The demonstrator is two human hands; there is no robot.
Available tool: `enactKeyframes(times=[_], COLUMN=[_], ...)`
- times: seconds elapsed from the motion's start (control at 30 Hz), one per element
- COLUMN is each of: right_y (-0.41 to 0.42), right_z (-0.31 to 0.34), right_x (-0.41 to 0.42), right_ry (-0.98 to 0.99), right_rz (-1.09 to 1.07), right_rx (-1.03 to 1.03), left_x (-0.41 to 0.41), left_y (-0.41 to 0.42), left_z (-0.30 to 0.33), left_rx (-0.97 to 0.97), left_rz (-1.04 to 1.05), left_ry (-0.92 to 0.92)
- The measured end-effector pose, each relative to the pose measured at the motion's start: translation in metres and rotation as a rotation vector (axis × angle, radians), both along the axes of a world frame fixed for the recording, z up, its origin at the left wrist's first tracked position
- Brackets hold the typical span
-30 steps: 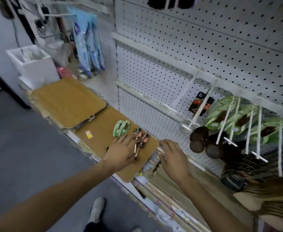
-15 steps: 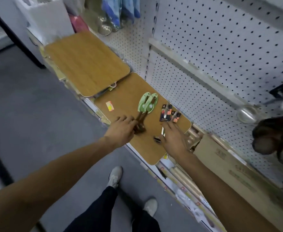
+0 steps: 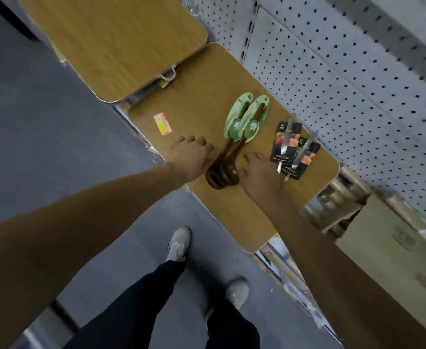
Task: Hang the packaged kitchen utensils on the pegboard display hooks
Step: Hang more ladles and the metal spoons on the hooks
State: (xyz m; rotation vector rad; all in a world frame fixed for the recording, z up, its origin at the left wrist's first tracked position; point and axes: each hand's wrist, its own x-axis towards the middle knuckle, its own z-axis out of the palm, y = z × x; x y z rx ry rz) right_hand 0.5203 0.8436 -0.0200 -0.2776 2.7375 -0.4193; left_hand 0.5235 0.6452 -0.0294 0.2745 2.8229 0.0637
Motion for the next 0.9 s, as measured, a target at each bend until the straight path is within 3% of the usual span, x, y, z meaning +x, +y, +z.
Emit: enactKeyframes(times=[0.27, 0.47, 0.6, 0.7, 0.9], right_y=[-0.021, -0.029, -0.027, -0.026, -0.019], right_z=[-0.054, -0.068, -0.075, -0.071, -0.042], right_x=[-0.034, -0.053, -0.051, -0.041, -0.007], right_ry=[-0.131, -0.27, -0.345, -0.418, -0.378], right_rz=[-0.303, -0.649, -0.755, -0.747, -0.635], right_rx=[-0.175, -0.456, -0.625, -0.751, -0.751], left_x=[-0.04, -0.051, -0.045, -0.035, -0.004], left_y=[0.024, 0.026, 0.025, 0.026, 0.025], left_z=[-0.053, -0.072, -0.08, -0.082, -0.051], left_rx=[0.268, 0.542, 0.672, 0.796, 0.99], left_rz=[0.264, 0.478, 0.498, 0.563, 0.594], left_ry=[-0.066, -0.204, -0.305, -0.336, -0.291])
